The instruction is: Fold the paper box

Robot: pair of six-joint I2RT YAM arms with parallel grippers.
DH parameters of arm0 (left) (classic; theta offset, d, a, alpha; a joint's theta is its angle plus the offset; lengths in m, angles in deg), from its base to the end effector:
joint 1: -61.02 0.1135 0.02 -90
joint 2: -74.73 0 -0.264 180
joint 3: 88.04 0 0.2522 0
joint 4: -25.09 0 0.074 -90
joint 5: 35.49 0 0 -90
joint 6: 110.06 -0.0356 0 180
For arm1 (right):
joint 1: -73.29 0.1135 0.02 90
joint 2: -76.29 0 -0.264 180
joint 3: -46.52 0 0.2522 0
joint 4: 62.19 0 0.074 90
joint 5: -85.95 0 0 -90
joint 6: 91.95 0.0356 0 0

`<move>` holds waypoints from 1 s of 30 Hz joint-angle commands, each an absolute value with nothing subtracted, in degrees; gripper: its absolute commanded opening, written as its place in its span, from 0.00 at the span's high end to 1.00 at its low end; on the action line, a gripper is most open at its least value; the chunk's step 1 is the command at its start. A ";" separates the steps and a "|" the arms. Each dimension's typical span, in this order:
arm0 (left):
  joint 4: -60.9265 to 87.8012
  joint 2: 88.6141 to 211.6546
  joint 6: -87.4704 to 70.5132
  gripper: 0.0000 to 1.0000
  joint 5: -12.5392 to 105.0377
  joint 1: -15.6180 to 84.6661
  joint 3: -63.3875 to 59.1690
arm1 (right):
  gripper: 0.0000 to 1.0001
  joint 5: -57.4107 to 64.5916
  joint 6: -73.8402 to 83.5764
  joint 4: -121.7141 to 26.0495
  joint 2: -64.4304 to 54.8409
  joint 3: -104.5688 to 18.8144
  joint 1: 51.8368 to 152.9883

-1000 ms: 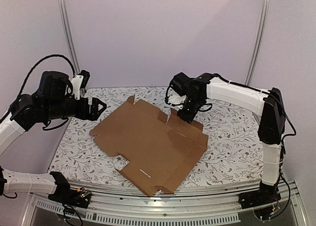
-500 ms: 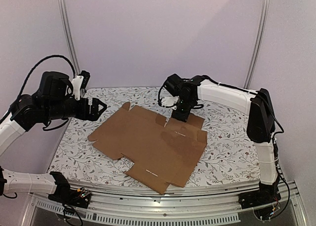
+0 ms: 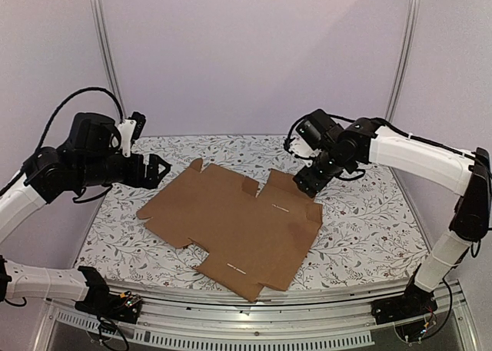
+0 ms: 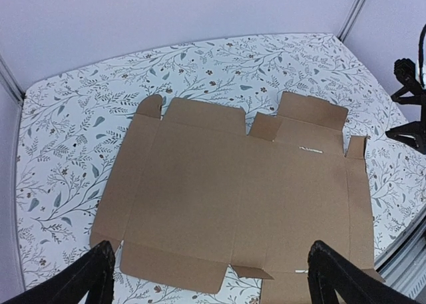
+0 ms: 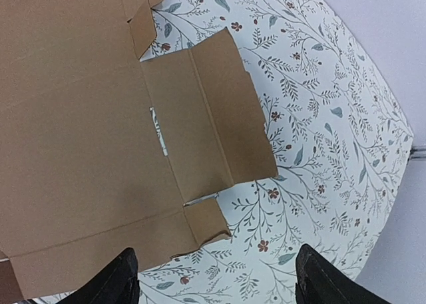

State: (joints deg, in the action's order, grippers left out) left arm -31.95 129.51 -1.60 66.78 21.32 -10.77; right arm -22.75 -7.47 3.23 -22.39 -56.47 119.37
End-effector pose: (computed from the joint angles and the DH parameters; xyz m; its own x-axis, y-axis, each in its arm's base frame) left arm 0.1513 -0.1158 0.3639 -0.5689 0.0702 -0.8194 0.3261 0.9339 -0.1465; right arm 0.2603 0.2538 0.2991 -0.5492 -0.7017 -0.4539 -0.6306 0.7044 -0.3259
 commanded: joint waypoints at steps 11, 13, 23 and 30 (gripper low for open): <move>-27.36 132.42 -2.59 0.01 65.85 20.51 -12.14 | 0.19 -8.73 40.80 -18.57 6.12 -11.18 119.13; -27.36 132.92 -2.58 0.01 65.77 20.51 -12.10 | 0.19 -7.21 47.44 -25.09 9.08 -4.74 119.16; -26.81 134.01 -2.50 0.00 65.00 20.51 -12.23 | 0.23 -9.03 72.18 -49.40 8.89 9.98 124.78; -27.30 133.46 -2.63 0.00 65.38 20.51 -12.27 | 0.31 -10.14 80.23 -63.47 -1.93 11.05 127.98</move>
